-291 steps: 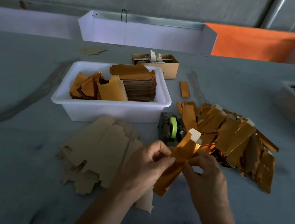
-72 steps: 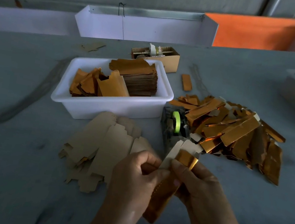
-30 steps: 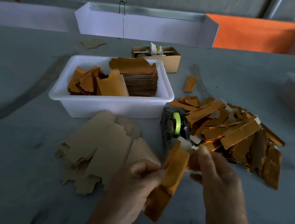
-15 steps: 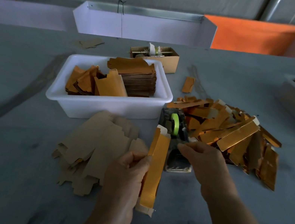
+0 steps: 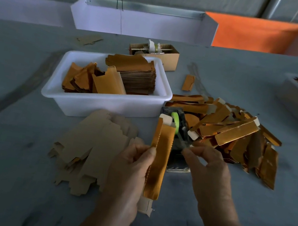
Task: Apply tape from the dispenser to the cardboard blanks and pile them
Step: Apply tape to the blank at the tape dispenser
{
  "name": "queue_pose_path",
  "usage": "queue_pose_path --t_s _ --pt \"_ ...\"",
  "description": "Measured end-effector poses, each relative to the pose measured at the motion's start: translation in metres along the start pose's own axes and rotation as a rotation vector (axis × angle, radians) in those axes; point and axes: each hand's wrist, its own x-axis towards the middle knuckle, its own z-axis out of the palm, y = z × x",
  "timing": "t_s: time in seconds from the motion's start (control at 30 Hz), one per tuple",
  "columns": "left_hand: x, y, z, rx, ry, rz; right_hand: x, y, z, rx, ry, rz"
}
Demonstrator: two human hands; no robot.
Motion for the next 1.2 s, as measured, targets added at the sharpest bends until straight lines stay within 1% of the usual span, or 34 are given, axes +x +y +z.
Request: queue_pose_path --t_s 0.1,0.37,0.47,0.6,0.67,0.8,0.9,0.97,1.07,1.13,1.2 --pt "0.001 0.006 0.009 0.042 -0.032 0.049 -0.002 0.001 0.002 -0.064 0.068 -0.049" --pt "0.006 0.008 0.030 0.289 -0.161 0.166 -0.008 0.010 0.007 -0.117 0.080 -0.101" --pt "0.011 0.004 0.030 0.392 -0.158 0.230 -0.010 0.015 0.008 -0.106 0.093 -0.104" --pt "0.017 0.001 0.031 0.490 -0.133 0.246 -0.014 0.016 0.011 -0.032 0.091 -0.093" --pt "0.017 0.000 0.033 0.551 -0.117 0.276 -0.014 0.016 0.010 -0.033 0.086 -0.084" --pt "0.018 0.004 0.034 0.637 -0.110 0.306 -0.008 0.013 0.007 -0.192 0.102 -0.146" --pt "0.017 0.010 0.033 0.725 -0.118 0.324 -0.006 0.010 0.004 -0.269 0.074 -0.195" --pt "0.015 0.012 0.032 0.699 -0.132 0.299 -0.008 0.008 -0.003 -0.235 0.066 -0.179" --pt "0.012 0.015 0.030 0.555 -0.163 0.176 -0.013 0.007 -0.020 -0.115 0.066 -0.118" --pt "0.008 0.017 0.028 0.407 -0.174 0.111 -0.017 -0.001 -0.035 0.087 0.002 -0.047" --pt "0.002 0.020 0.025 0.332 -0.197 0.065 -0.022 -0.012 -0.047 0.283 -0.113 0.000"
